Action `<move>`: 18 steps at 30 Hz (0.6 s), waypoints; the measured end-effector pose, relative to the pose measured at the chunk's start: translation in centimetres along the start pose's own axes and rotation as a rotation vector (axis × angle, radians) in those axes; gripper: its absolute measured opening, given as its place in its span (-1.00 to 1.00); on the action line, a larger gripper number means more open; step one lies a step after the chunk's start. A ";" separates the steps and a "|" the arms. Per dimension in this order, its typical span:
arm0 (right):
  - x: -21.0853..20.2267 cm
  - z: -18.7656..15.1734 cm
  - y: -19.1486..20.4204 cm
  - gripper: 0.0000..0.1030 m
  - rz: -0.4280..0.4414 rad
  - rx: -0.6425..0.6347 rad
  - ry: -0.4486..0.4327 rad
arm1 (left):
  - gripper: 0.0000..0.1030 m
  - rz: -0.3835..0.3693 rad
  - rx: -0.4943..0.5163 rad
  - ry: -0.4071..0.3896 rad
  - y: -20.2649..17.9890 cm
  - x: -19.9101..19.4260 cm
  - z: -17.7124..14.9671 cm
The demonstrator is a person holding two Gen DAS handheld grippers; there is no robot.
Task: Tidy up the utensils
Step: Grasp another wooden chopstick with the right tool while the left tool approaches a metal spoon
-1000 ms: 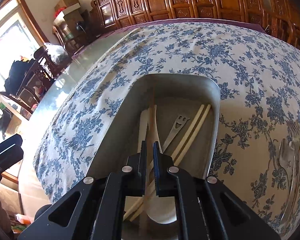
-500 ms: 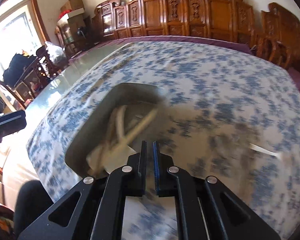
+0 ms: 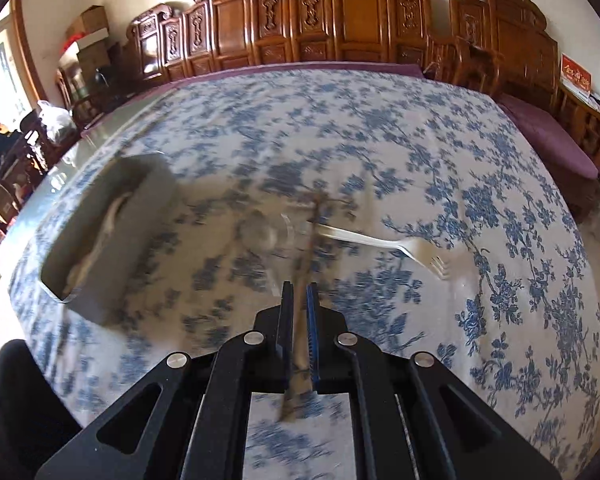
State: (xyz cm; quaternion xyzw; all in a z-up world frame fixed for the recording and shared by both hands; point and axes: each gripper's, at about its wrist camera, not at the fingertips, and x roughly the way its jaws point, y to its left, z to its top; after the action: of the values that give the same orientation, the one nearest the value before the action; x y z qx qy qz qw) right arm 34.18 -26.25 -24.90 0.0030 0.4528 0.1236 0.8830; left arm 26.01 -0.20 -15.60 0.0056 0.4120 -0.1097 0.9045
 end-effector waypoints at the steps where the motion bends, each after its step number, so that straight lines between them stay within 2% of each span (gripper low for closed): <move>1: 0.9 0.0 -0.4 -0.83 0.007 0.007 0.009 | -0.24 -0.001 0.001 0.007 -0.3 0.5 0.1; 6: 3.4 0.3 -0.4 -0.83 0.026 -0.002 0.015 | -0.24 0.000 0.022 0.043 -1.8 2.6 0.2; 12: 4.7 0.2 0.0 -0.83 0.053 -0.014 0.008 | -0.24 0.011 0.041 0.080 -3.0 4.5 -0.2; 18: 5.0 0.1 0.1 -0.82 0.021 -0.045 0.021 | -0.24 0.020 0.054 0.105 -4.1 6.0 -0.2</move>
State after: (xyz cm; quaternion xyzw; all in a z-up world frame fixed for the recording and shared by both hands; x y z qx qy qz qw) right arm 37.03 -25.01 -28.82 -0.0134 0.4589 0.1433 0.8768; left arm 28.81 -5.30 -19.90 0.0400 0.4557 -0.1114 0.8822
